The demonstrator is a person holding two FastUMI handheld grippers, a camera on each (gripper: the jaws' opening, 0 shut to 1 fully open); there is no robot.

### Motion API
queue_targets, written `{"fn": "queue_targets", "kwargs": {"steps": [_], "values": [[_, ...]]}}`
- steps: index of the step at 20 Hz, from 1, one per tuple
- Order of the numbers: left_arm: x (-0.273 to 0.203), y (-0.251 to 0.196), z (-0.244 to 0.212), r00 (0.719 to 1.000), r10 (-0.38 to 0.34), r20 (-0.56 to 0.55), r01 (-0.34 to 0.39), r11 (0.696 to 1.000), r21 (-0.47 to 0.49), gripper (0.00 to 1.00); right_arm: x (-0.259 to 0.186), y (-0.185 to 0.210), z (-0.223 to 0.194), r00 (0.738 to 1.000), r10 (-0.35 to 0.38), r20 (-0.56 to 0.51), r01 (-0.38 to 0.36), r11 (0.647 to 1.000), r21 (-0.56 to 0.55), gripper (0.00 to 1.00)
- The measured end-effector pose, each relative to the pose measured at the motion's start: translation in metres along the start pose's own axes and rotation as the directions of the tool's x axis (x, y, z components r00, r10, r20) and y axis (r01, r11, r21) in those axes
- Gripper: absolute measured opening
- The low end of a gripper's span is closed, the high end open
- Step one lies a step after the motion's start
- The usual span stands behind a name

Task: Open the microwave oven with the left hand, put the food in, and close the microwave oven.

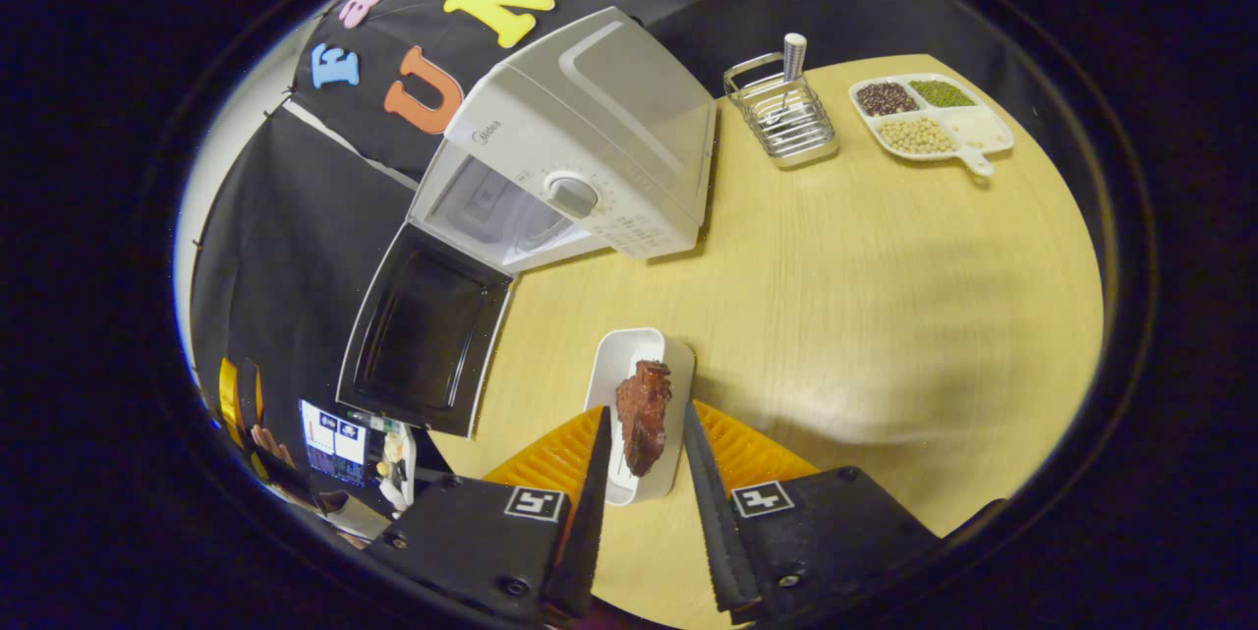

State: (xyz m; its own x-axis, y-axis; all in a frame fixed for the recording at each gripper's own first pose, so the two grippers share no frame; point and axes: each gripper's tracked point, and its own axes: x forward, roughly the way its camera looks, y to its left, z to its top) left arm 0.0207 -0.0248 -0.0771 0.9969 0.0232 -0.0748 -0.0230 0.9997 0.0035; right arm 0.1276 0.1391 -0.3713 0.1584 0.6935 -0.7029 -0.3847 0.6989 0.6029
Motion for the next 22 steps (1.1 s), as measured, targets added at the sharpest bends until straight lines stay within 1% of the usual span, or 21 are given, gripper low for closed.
{"fn": "queue_targets", "kwargs": {"steps": [1, 2, 3, 4, 5, 7, 9, 10, 13, 15, 19, 22], "values": [[-0.003, 0.003, -0.001, 1.0, 0.001, -0.005, -0.001, 1.0, -0.006, 0.92, 0.004, 0.002, -0.006, 1.0, 0.011, -0.021, -0.011, 1.0, 0.025, 0.26], [-0.004, 0.004, -0.001, 1.0, -0.003, -0.005, 0.003, 1.0, -0.02, 0.92, 0.003, 0.001, -0.009, 1.0, 0.005, -0.027, -0.004, 0.999, 0.039, 0.33], [-0.006, 0.005, 0.0, 1.0, -0.008, 0.005, 0.008, 0.999, -0.037, 0.92, 0.002, 0.004, -0.007, 1.0, -0.002, -0.012, 0.002, 0.999, 0.036, 0.07], [-0.009, 0.006, 0.003, 1.0, -0.015, 0.021, 0.016, 0.999, -0.052, 0.92, -0.001, 0.006, -0.009, 1.0, -0.029, -0.002, 0.029, 1.0, 0.013, 0.09], [-0.01, 0.006, 0.003, 0.999, -0.031, 0.032, 0.033, 0.997, -0.066, 0.92, -0.005, 0.008, -0.009, 0.998, -0.059, 0.019, 0.059, 0.998, -0.035, 0.12], [-0.014, 0.009, 0.003, 0.998, -0.051, 0.043, 0.054, 0.995, -0.082, 0.92, -0.016, 0.017, -0.014, 0.992, -0.107, 0.061, 0.113, 0.987, -0.117, 0.11], [-0.017, 0.016, 0.007, 0.997, -0.045, 0.068, 0.051, 0.995, -0.087, 0.92, -0.023, 0.033, -0.02, 0.985, -0.14, 0.097, 0.157, 0.967, -0.199, 0.11], [-0.018, 0.015, 0.006, 0.996, -0.057, 0.075, 0.063, 0.995, -0.083, 0.92, -0.027, 0.043, -0.025, 0.982, -0.149, 0.116, 0.174, 0.953, -0.249, 0.11], [-0.022, 0.013, -0.003, 0.993, -0.099, 0.068, 0.104, 0.992, -0.067, 0.92, -0.033, 0.072, -0.032, 0.967, -0.179, 0.179, 0.236, 0.895, -0.378, 0.11], [-0.023, 0.019, -0.009, 0.994, -0.099, 0.054, 0.102, 0.994, -0.05, 0.92, -0.032, 0.091, -0.036, 0.954, -0.198, 0.224, 0.282, 0.846, -0.452, 0.11], [-0.02, 0.042, -0.013, 0.998, -0.025, 0.049, 0.026, 1.0, -0.013, 0.92, -0.014, 0.123, -0.037, 0.923, -0.227, 0.311, 0.369, 0.751, -0.548, 0.11], [-0.018, 0.056, -0.015, 0.999, 0.004, 0.043, -0.004, 1.0, -0.009, 0.92, 0.011, 0.145, -0.033, 0.903, -0.234, 0.36, 0.413, 0.697, -0.586, 0.11]]}}
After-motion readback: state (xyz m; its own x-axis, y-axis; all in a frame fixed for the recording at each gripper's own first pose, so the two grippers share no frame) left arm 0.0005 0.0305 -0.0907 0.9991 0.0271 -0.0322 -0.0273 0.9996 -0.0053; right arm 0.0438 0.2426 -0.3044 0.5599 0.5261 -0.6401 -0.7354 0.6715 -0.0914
